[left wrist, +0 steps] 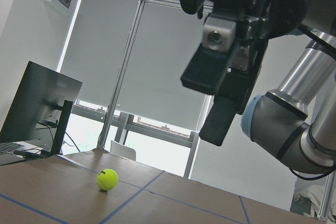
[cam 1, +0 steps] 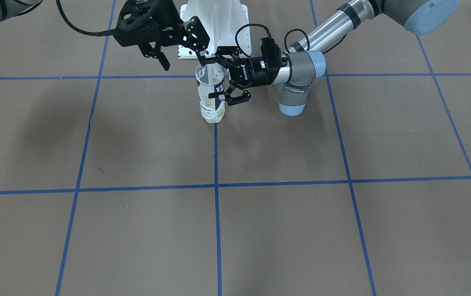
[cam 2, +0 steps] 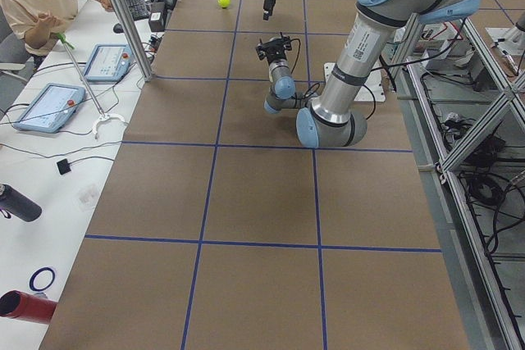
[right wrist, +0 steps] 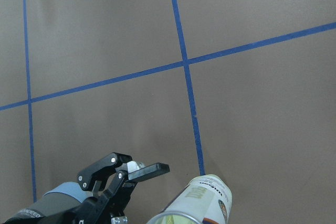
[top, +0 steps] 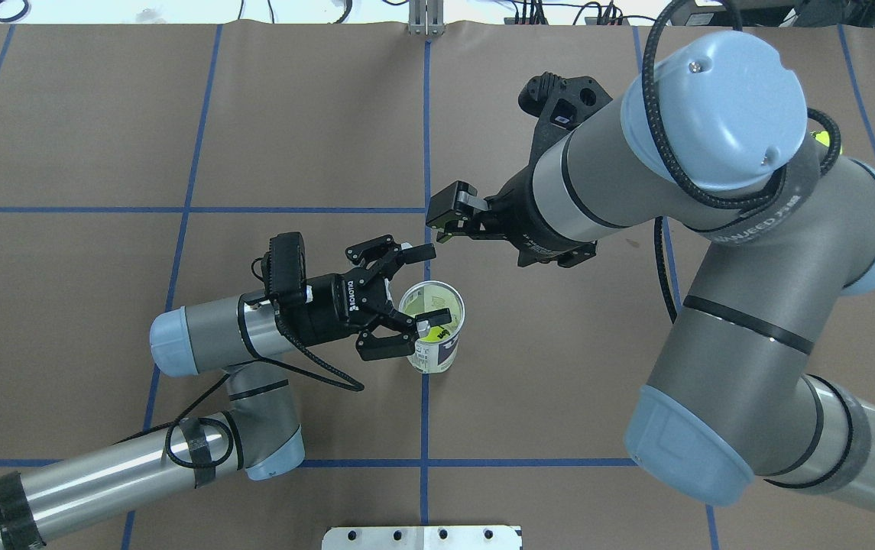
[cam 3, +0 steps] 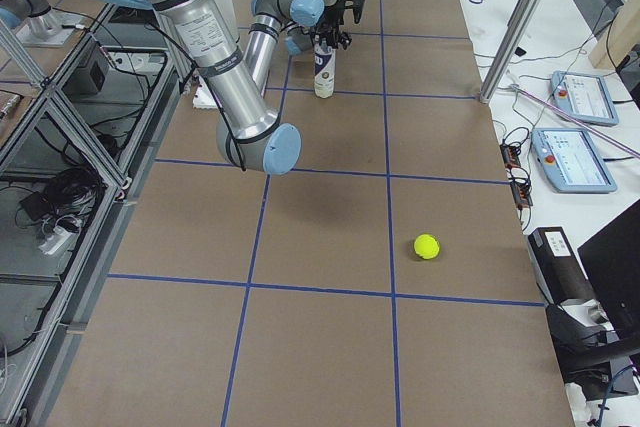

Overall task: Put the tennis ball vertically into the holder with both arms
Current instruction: 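Set the can down and open the left gripper while the right withdraws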

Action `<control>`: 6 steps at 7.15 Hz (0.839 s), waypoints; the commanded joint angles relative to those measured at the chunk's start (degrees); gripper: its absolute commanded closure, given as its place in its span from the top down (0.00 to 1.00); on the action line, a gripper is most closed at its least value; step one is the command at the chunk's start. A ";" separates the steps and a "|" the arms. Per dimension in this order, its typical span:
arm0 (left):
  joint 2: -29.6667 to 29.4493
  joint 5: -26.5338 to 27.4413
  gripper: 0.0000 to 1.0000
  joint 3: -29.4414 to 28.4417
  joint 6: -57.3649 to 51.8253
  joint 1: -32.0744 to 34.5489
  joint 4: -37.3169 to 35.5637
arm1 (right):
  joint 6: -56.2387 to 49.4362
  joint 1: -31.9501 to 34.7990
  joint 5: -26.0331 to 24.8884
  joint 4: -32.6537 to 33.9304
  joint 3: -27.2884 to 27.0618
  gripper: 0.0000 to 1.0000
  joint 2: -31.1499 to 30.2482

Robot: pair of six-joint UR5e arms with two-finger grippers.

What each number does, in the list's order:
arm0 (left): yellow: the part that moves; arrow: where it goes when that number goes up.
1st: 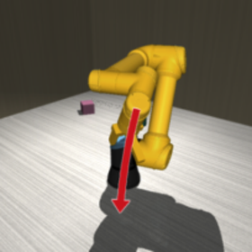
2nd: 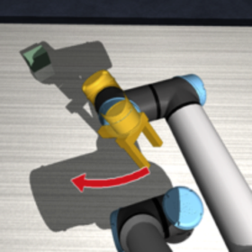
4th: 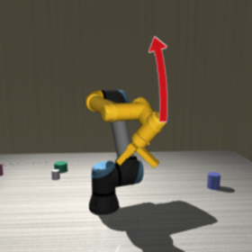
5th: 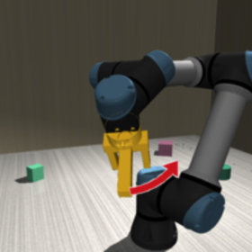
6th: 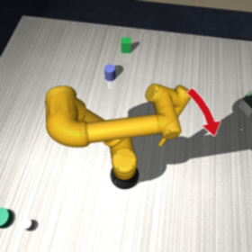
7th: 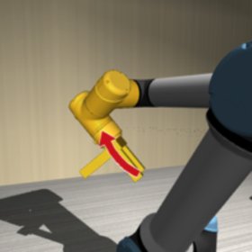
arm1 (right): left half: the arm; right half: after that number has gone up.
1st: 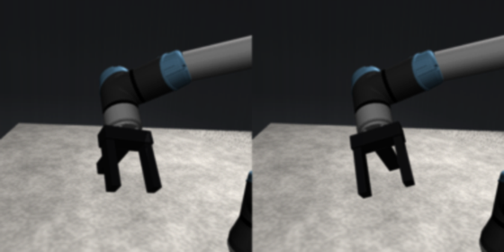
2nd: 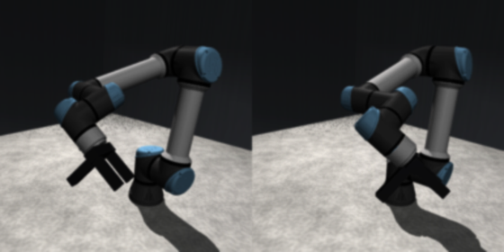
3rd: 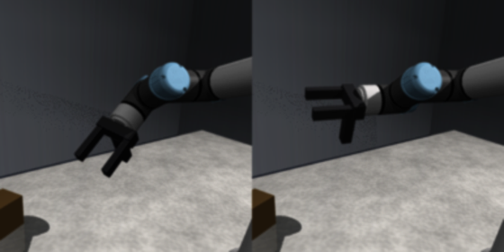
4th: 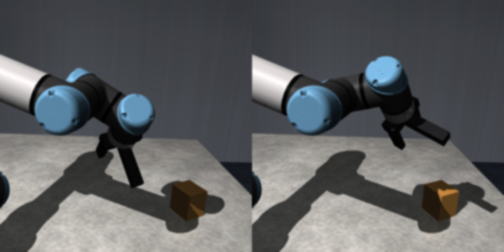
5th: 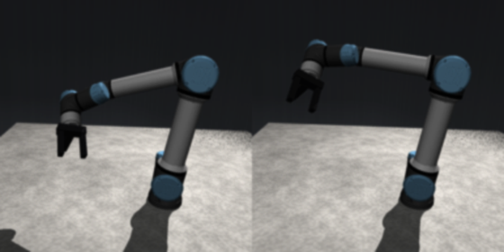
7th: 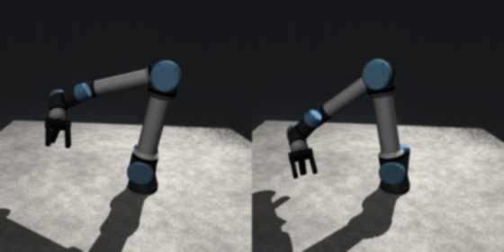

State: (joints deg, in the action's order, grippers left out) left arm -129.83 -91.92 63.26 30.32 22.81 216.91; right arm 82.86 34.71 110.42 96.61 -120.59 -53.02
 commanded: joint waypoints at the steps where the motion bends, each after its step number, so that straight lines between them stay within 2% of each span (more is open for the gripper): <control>1: 1.42 -0.02 0.99 2.03 0.09 -0.04 0.01 | -0.50 1.05 0.41 0.07 0.00 1.00 -1.03; 3: 4.05 -0.54 0.99 5.28 1.40 1.00 -0.34 | -1.99 2.90 0.85 0.16 0.35 1.00 -2.96; 5: 5.63 -1.59 0.99 6.08 1.41 3.45 -0.78 | -10.04 6.22 0.94 5.57 0.35 1.00 -3.85; 6: 6.78 -5.86 0.99 6.00 1.32 6.26 -2.09 | -14.26 7.46 0.94 7.52 0.61 1.00 -4.20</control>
State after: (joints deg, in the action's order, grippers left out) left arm -124.40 -94.17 69.08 31.70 26.20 215.94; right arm 73.78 40.40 111.32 101.24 -120.18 -56.83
